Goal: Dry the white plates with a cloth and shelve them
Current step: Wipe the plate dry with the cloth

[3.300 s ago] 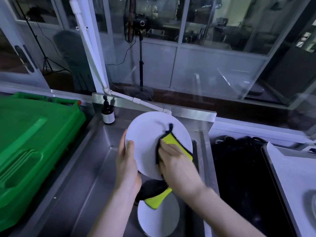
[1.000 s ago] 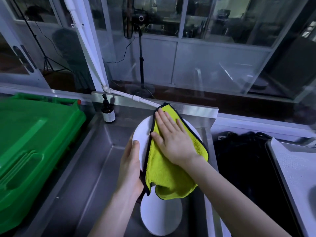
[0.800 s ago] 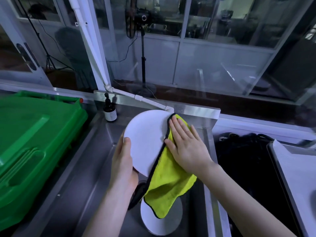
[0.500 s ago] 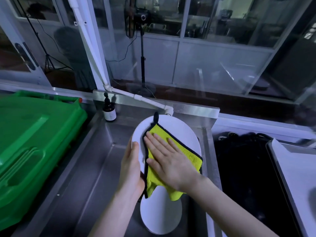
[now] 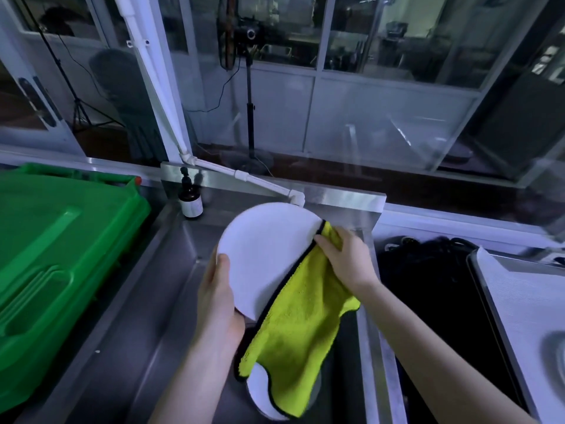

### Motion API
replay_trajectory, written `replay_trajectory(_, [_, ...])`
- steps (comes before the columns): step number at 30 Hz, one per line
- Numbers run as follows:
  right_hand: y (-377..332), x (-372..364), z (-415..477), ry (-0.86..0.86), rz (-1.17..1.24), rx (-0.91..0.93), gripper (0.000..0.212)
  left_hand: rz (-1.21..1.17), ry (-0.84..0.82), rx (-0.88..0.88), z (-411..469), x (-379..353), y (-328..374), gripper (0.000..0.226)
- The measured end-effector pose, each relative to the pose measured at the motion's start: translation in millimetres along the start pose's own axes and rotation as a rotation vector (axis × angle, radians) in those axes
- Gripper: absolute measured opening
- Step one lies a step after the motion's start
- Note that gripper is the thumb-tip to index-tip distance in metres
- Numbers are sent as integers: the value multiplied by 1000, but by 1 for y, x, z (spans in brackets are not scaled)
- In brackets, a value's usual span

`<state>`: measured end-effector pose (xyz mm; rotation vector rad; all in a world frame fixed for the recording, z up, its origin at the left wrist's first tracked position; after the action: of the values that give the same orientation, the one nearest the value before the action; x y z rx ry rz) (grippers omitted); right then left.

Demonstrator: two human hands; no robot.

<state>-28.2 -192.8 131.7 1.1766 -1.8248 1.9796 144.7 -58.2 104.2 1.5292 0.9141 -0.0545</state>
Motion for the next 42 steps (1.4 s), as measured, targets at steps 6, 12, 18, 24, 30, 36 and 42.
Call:
replay_trajectory(6, [17, -38, -33, 103, 423, -167, 35, 218, -86, -119, 11, -4, 22, 32])
replay_trajectory(12, [-15, 4, -2, 4, 145, 119, 36, 371, -230, -93, 5, 7, 36, 37])
replay_trajectory(18, [-54, 11, 18, -245, -223, 320, 43, 537, -466, -75, -4, -5, 36, 41])
replay_trajectory(24, [-52, 25, 12, -143, -180, 303, 36, 353, -311, -79, -5, -1, 26, 31])
replay_trajectory(30, [-5, 2, -27, -2, 361, -11, 34, 251, -104, -60, 3, 6, 28, 28])
replay_trajectory(36, [-18, 21, -20, -146, 309, 93, 32, 478, -348, -15, 9, 10, 40, 29])
replay_trajectory(42, [-52, 15, -8, -459, -113, 341, 45, 876, -698, -18, 17, -12, 53, 30])
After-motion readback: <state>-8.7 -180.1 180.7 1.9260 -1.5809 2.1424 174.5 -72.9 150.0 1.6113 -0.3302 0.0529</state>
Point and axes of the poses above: each hand's wrist, its own z-axis towards the middle knuckle, its own x-axis out of the back of the hand, y = z × x, the point moved 3 cm from there along z, towards the middle knuckle, and after that the axes turned 15 degrees about -y, right-handed, at the moved point
